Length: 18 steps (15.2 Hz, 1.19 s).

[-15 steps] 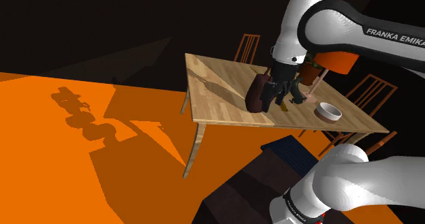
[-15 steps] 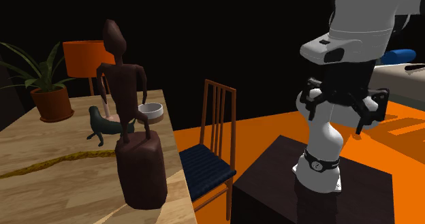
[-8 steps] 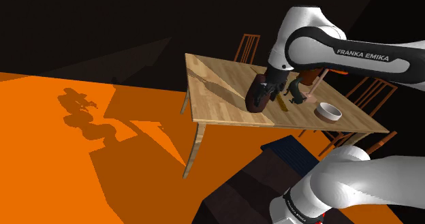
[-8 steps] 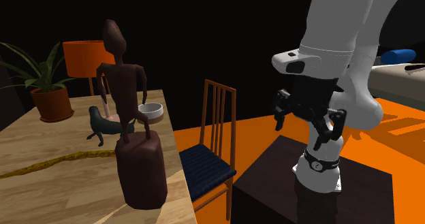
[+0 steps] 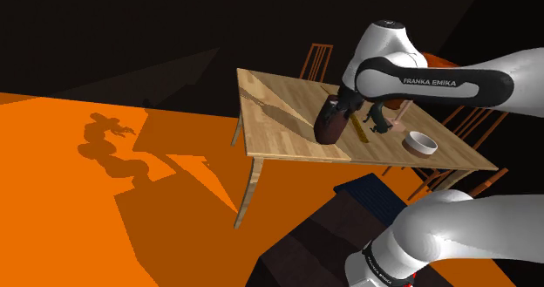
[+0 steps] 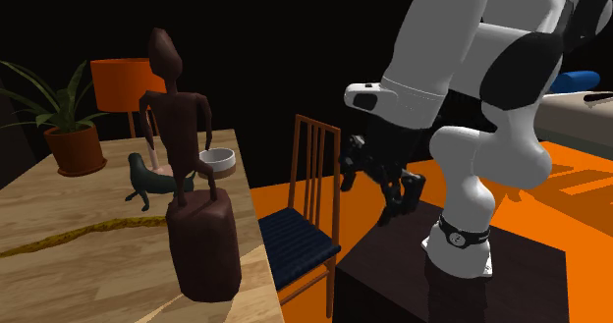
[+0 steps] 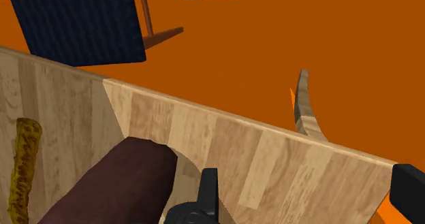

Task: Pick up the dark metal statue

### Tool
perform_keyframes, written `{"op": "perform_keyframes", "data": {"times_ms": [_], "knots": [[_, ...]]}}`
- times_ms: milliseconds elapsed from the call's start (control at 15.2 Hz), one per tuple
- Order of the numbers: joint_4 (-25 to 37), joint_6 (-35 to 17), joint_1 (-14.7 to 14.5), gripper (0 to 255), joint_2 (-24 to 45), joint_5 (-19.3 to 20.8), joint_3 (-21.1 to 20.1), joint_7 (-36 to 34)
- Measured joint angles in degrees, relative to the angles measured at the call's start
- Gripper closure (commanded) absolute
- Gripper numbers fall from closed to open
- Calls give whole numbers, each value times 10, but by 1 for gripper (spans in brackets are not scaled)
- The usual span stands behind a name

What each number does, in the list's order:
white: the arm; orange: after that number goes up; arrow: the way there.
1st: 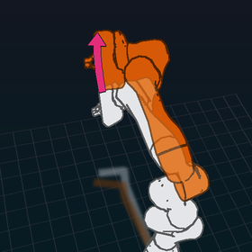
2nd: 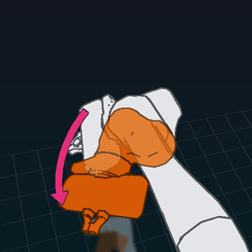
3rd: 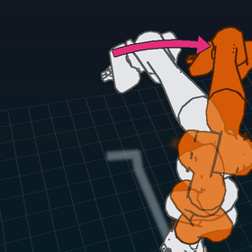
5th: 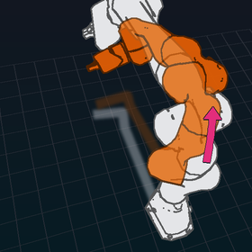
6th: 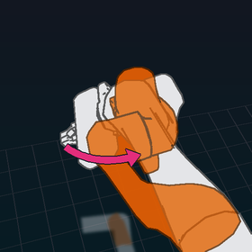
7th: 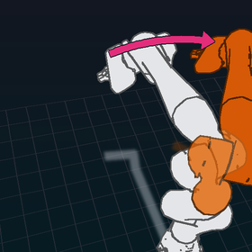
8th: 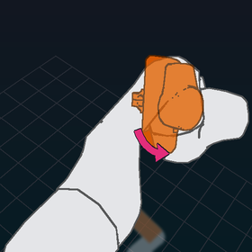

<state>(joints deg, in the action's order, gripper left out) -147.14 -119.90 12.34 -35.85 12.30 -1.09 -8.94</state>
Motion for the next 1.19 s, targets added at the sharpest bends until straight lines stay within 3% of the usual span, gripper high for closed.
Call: {"op": "perform_keyframes", "data": {"times_ms": [660,1188], "knots": [[30,-224,108,0,113,126,9,-100],[87,-364,217,0,199,267,-4,-236]]}}
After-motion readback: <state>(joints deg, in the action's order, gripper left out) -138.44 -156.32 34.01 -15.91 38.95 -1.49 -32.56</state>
